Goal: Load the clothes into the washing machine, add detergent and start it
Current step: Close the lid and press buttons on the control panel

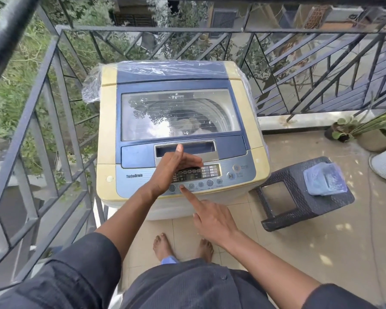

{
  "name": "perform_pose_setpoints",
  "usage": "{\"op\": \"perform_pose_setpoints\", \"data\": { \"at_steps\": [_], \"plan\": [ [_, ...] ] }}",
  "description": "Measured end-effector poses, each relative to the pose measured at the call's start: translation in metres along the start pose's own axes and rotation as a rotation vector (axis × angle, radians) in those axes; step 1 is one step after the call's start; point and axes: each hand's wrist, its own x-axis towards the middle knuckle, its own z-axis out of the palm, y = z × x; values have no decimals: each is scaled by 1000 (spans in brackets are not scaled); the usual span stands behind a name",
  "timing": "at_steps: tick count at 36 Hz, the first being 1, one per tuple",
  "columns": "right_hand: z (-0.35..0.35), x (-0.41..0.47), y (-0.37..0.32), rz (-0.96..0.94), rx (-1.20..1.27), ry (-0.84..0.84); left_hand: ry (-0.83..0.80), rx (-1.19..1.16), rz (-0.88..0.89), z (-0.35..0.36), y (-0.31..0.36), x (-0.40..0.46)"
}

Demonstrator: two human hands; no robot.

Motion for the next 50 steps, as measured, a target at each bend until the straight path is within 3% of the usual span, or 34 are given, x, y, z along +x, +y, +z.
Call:
{"op": "perform_pose_setpoints", "data": {
  "at_steps": [21,39,50],
  "plan": [
    [6,2,-2,14,-25,-35,52,3,-25,3,-2,-2],
    [0,-2,2,18,35,-25,-8,30,-66,-5,11,7],
    [-7,-7,21,129,83,8,11,-2,-74,-8,4,13]
  ]
}}
